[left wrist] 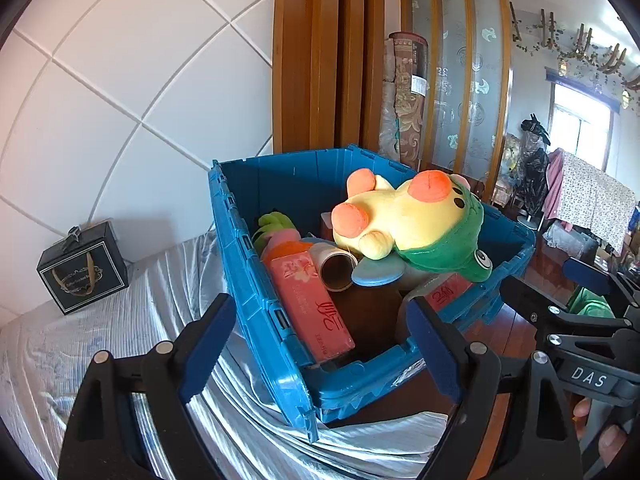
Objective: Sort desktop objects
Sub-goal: 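Open both grippers to drop the duck plush into the bin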
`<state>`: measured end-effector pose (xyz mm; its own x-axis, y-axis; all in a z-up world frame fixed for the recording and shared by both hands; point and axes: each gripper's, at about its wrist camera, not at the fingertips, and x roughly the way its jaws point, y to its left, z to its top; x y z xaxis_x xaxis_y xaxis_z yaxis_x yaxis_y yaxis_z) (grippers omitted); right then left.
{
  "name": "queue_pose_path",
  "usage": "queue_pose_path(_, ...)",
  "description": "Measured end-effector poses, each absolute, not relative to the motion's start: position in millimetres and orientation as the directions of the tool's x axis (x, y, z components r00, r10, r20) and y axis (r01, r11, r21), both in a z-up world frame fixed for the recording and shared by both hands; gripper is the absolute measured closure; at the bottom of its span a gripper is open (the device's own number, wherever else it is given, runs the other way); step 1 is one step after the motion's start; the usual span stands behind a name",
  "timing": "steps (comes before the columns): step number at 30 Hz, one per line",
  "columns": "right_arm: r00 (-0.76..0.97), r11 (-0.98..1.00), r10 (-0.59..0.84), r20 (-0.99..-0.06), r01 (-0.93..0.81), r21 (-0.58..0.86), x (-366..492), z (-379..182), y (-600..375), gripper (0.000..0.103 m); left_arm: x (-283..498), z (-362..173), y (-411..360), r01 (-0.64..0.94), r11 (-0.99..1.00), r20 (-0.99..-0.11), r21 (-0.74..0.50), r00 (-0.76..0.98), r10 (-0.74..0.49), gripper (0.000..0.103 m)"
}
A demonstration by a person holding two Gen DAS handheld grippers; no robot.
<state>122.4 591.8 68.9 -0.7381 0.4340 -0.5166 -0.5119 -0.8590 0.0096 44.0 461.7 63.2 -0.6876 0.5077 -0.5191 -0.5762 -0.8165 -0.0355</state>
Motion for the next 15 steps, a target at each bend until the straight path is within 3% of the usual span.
queue_pose_path(15,-0.732,-0.855,0.437,-0.523,-0.519,0.012,119.4,68.1,594.6,0.000,44.5,65.5,468.5,-0.586,-0.810,-0.503,-0.024,-0.693,0.516,0.016)
